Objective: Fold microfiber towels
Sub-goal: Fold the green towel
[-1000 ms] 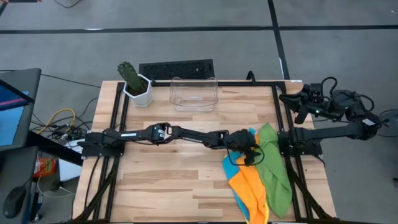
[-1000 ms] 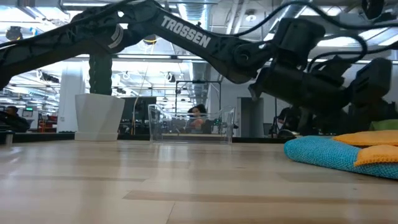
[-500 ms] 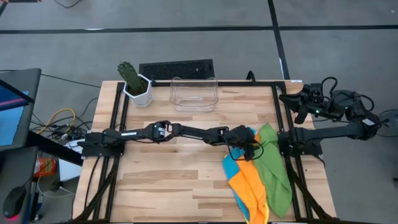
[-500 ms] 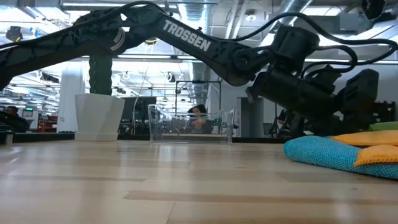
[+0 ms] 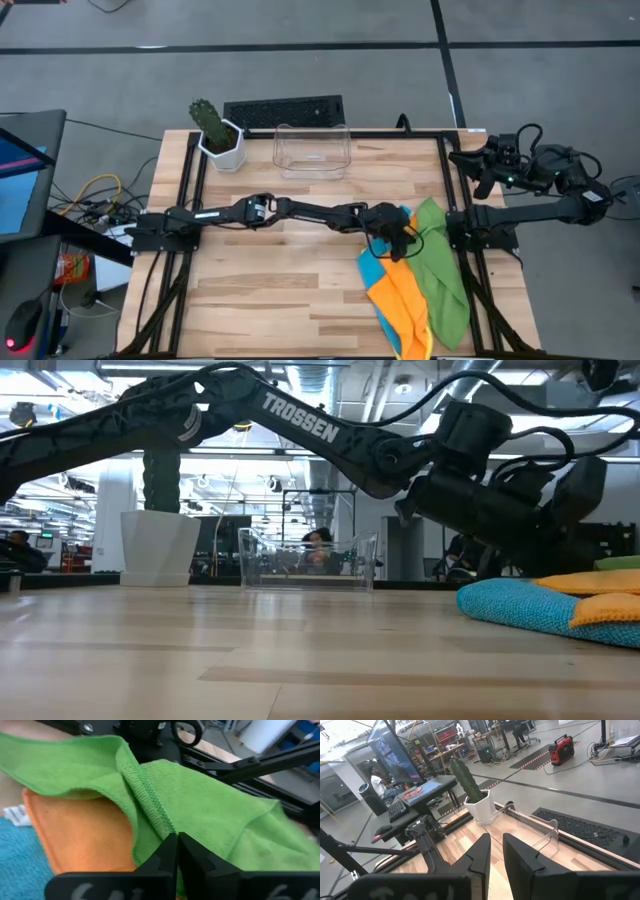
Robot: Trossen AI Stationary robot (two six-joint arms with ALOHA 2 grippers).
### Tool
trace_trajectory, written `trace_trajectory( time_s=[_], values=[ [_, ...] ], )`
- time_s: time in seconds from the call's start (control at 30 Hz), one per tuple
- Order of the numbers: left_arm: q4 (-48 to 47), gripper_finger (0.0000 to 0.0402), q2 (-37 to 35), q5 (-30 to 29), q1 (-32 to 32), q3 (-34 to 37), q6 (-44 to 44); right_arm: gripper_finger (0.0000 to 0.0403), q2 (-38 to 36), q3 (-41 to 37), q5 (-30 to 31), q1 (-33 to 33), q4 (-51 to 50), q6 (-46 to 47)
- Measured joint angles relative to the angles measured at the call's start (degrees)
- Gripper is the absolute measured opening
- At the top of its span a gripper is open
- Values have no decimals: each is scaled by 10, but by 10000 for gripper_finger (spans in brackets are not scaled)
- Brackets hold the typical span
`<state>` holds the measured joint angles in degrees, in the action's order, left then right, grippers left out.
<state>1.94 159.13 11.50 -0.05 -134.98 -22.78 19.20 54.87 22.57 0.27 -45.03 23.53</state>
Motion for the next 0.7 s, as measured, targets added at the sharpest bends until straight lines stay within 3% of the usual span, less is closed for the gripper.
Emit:
trace_trajectory(
  time_s=[0.17,0.37,0.57,0.7],
  values=[
    [-43,1,-38,46,10,0,-41,76,0,0,0,0,0,0],
    [-165,0,-129,58,24,0,-9,76,0,0,0,0,0,0],
    [-390,0,-258,56,35,0,97,76,0,0,0,0,0,0],
    [-572,0,-335,21,31,0,164,76,0,0,0,0,0,0]
  ],
)
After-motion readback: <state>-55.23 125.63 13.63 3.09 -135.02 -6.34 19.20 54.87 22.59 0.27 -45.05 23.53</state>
